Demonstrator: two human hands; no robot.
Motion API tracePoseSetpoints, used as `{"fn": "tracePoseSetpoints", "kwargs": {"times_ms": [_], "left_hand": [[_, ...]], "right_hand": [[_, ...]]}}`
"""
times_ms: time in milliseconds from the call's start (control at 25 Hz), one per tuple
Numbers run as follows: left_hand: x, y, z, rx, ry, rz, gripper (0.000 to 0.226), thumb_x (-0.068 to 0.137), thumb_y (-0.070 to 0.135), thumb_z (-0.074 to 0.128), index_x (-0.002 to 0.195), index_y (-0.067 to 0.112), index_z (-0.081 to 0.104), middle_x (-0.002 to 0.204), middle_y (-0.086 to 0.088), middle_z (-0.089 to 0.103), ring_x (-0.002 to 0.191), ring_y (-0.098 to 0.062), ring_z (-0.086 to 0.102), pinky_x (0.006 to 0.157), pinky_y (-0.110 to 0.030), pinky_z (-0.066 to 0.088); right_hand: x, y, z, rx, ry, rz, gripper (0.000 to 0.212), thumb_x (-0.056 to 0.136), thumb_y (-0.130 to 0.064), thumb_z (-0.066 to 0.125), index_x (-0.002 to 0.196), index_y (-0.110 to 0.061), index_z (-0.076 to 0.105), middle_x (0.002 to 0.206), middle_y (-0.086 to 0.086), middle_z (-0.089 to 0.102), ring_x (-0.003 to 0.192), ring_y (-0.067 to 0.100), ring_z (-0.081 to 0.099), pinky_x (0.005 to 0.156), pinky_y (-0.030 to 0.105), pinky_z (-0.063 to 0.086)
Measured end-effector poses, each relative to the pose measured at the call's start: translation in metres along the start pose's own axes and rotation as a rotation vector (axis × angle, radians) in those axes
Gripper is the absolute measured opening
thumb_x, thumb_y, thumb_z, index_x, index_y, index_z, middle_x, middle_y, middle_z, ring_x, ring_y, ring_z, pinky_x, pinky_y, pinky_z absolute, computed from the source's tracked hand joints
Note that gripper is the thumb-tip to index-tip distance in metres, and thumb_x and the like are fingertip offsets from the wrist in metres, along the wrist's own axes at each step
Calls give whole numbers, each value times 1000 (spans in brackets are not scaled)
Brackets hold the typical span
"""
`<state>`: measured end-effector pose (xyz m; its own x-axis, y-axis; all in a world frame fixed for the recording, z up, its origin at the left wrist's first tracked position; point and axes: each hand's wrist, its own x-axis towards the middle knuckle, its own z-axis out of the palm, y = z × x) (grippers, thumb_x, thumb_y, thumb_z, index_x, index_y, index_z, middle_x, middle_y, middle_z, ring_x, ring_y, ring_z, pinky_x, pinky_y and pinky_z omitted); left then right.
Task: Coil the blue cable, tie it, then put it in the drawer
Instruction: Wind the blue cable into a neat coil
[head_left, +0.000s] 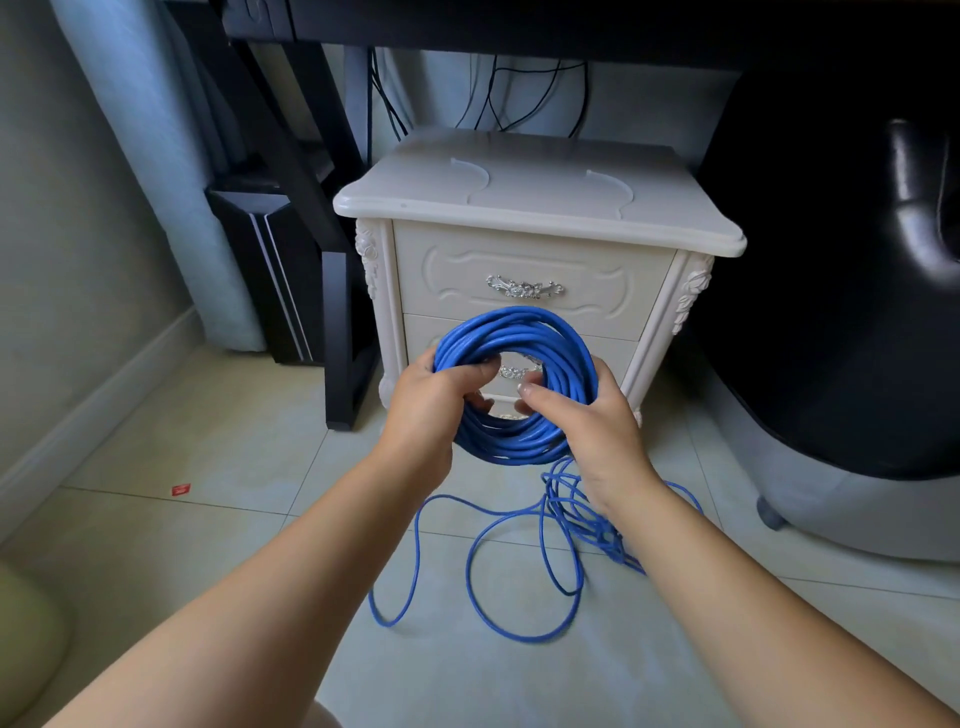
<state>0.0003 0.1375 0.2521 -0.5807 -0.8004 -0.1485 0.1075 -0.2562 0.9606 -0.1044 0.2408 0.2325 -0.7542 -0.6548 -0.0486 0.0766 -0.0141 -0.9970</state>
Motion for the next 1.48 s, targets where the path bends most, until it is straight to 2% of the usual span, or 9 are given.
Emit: {"fn": "tracePoseSetpoints", "kwargs": {"times_ms": [200,400,600,800,920,1040,1160,1320,1480], "left_hand": [[-6,-1,9,-224,97,-51,8,89,8,65,91,16,62,58,4,48,53,-10,49,62,-27,45],[-8,-8,15,-273,-5,-64,9,91,11,64,98,16,61,62,4,53,59,-10,56,72,-29,47],[2,-3,3,78,-50,-29,25,82,18,76,103,15,64,86,3,67,84,-14,63,85,-36,48],[2,1,-5,626,-92,374,69,77,15,79,134,35,47,120,11,59,100,8,59,88,-18,50],[3,-1,-6,850,-158,540,78,75,15,75,141,39,40,128,11,51,116,2,50,93,-9,39],[1,-3,-5,900,-177,505,65,76,16,75,133,35,50,113,10,60,101,-1,57,86,-16,45],[-2,-5,-1,890,-121,402,26,76,18,75,95,23,59,77,7,67,70,-6,61,65,-25,49],[-3,1,2,615,-91,283,24,73,3,75,86,18,61,69,2,65,58,-11,55,57,-24,45],[1,8,1,215,23,156,29,75,-10,67,88,16,64,59,5,55,54,-13,49,55,-23,41]], "right_hand": [[-4,5,11,195,-32,120,33,78,-14,76,108,-13,62,105,17,72,98,38,70,82,58,56],[-1,3,10,243,37,213,17,85,-1,65,102,-1,63,78,17,69,77,43,67,64,49,52],[12,-3,4,36,123,77,22,74,-2,66,88,-18,61,71,3,67,76,32,65,62,46,49],[14,-9,-5,-353,125,-121,27,78,4,61,92,-18,57,88,4,62,75,23,56,62,28,43],[11,-13,-2,-649,47,-240,29,76,7,57,93,-15,53,96,4,57,81,25,54,64,29,37],[7,-11,4,-799,-23,-344,30,73,10,54,95,-10,55,97,0,51,84,22,49,64,27,30],[5,-9,4,-802,-22,-390,32,72,9,53,97,-11,57,97,-3,52,87,20,51,65,24,33],[3,-19,2,-497,-29,-267,39,74,3,64,94,-30,56,93,-10,64,84,8,61,68,8,42],[4,-15,-2,-43,-85,4,31,72,-10,72,96,-26,61,93,-1,71,94,21,68,90,45,53]]}}
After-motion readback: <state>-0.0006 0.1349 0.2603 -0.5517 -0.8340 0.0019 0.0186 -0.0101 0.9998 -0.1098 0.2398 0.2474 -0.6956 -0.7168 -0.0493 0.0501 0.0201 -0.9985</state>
